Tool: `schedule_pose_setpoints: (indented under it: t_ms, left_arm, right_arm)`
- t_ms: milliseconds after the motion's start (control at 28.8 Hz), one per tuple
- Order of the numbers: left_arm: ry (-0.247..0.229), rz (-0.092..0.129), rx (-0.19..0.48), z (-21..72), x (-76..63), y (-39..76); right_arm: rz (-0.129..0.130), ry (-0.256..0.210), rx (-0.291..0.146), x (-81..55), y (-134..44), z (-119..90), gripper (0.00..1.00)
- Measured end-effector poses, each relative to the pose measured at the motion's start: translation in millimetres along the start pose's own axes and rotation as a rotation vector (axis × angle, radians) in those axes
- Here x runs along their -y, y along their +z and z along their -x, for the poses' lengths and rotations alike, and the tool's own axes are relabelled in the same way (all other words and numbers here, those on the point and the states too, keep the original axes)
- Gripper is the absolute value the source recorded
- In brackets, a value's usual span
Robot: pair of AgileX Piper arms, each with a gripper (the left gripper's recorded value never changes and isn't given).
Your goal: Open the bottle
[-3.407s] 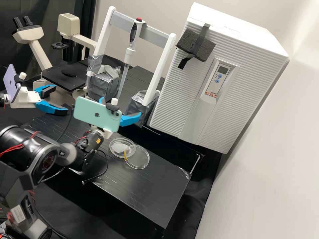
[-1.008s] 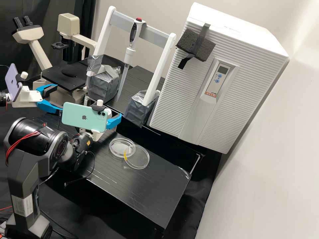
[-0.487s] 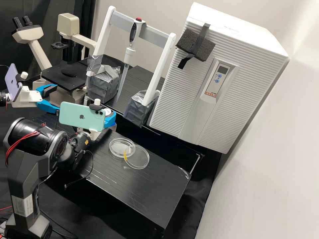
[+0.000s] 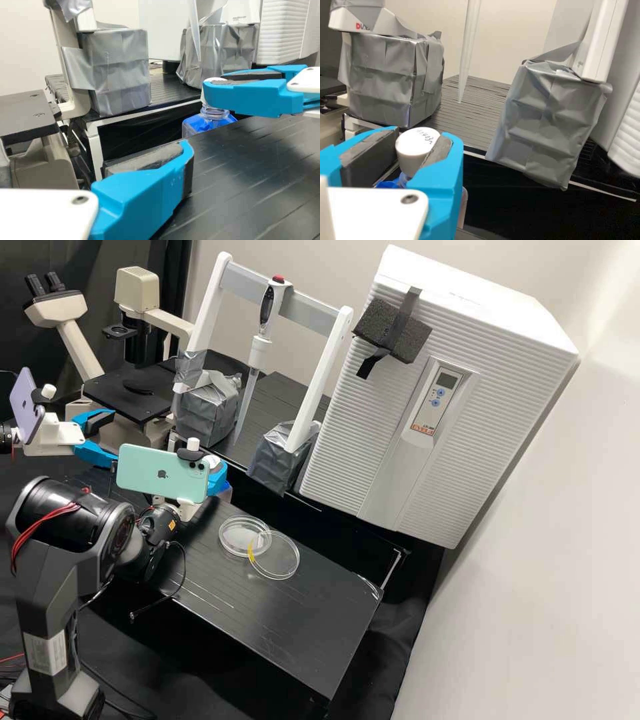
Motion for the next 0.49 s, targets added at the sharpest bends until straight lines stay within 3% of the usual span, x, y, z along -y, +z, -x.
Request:
schedule_pose_setpoints:
  t_ms: [487]
  left_arm:
    - [0.000,0.000,0.000,0.0,0.0,0.0]
  right_arm:
    - [-0.001,0.006,0.007,-0.5,2.2,-0.4,0.00]
